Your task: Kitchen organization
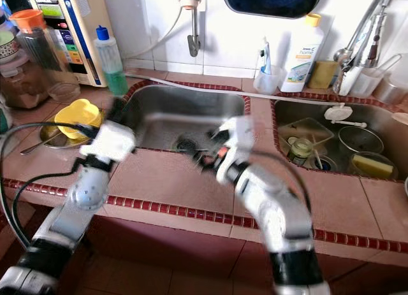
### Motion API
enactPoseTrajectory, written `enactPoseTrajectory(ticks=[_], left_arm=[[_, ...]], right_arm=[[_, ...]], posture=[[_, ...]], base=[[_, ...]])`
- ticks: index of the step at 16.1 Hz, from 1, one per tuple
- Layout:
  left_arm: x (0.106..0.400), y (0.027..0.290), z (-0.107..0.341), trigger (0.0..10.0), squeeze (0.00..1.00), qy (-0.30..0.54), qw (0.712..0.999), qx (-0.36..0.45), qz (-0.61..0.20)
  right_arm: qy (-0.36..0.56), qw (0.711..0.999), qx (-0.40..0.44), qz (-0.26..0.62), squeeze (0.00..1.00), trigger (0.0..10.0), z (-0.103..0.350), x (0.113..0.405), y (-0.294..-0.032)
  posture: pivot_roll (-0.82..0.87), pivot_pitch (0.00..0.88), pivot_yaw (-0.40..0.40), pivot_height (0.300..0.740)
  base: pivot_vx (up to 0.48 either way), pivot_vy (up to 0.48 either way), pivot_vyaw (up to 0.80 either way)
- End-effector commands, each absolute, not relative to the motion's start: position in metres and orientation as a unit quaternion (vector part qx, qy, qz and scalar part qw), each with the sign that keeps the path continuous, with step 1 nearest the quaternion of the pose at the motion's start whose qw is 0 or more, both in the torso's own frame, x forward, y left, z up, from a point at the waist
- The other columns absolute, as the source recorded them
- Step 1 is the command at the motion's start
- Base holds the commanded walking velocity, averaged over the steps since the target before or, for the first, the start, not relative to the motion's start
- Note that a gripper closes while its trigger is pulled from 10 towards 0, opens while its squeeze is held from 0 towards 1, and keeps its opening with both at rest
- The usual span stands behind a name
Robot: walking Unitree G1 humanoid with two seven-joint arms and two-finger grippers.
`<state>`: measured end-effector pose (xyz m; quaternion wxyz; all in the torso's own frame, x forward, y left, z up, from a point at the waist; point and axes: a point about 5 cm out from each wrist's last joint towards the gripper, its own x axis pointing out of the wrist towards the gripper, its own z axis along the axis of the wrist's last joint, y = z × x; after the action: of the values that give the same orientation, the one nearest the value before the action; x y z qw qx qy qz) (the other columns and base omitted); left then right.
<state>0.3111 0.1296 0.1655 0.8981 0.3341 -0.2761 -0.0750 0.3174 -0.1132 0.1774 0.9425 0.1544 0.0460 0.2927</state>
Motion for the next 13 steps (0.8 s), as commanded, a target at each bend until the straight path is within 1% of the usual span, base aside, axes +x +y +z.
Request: enactPoseTrajectory(ticks=[1, 2, 3, 4, 6, 7, 9, 12, 13], left_arm=[[0.301, 0.119, 0.165, 0.0, 0.00, -0.297, 0.879, 0.352, -0.123], [0.293, 0.114, 0.157, 0.0, 0.00, -0.298, 0.868, 0.364, -0.156], [0.292, 0.114, 0.156, 0.0, 0.00, -0.298, 0.867, 0.366, -0.159], [0.287, 0.109, 0.149, 0.0, 0.00, -0.298, 0.857, 0.380, -0.181], [0.281, 0.103, 0.144, 0.0, 0.00, -0.311, 0.830, 0.410, -0.214], [0.281, 0.099, 0.143, 0.0, 0.00, -0.317, 0.819, 0.422, -0.224], [0.280, 0.094, 0.143, 0.0, 0.00, -0.330, 0.803, 0.435, -0.241], [0.285, 0.090, 0.149, 0.0, 0.00, -0.345, 0.793, 0.443, -0.237], [0.288, 0.089, 0.151, 1.1, 0.00, -0.350, 0.791, 0.446, -0.232]], right_arm=[[0.035, 0.946, 0.174, 0.270, 0.00, 10.0, 0.183, 0.324, -0.122], [0.025, 0.946, 0.197, 0.257, 0.00, 10.0, 0.188, 0.330, -0.127], [0.023, 0.946, 0.200, 0.255, 0.00, 10.0, 0.189, 0.330, -0.127], [0.009, 0.939, 0.241, 0.245, 0.00, 10.0, 0.197, 0.335, -0.131], [0.003, 0.922, 0.305, 0.240, 0.00, 10.0, 0.208, 0.342, -0.135], [0.018, 0.906, 0.341, 0.248, 0.00, 10.0, 0.208, 0.342, -0.132], [0.036, 0.898, 0.354, 0.260, 0.00, 10.0, 0.207, 0.342, -0.130], [0.051, 0.887, 0.367, 0.275, 0.00, 10.0, 0.208, 0.342, -0.126], [0.061, 0.883, 0.367, 0.287, 0.00, 10.0, 0.209, 0.340, -0.122]], posture=[[-0.02, 0.008, 0.014, 0.740], [-0.02, 0.008, 0.015, 0.740], [-0.02, 0.008, 0.015, 0.740], [-0.02, 0.008, 0.015, 0.740], [-0.02, 0.008, 0.013, 0.740], [-0.02, 0.008, 0.012, 0.740], [-0.03, 0.007, 0.009, 0.740], [-0.03, 0.008, 0.010, 0.740], [-0.03, 0.009, 0.012, 0.740]], base=[[0.000, 0.000, 0.00], [0.000, 0.000, 0.00], [0.000, 0.000, 0.00], [0.000, 0.000, 0.00], [0.000, 0.000, 0.00], [0.000, 0.000, 0.00], [0.000, 0.000, 0.00], [0.000, 0.000, 0.00], [0.000, 0.000, 0.00]])
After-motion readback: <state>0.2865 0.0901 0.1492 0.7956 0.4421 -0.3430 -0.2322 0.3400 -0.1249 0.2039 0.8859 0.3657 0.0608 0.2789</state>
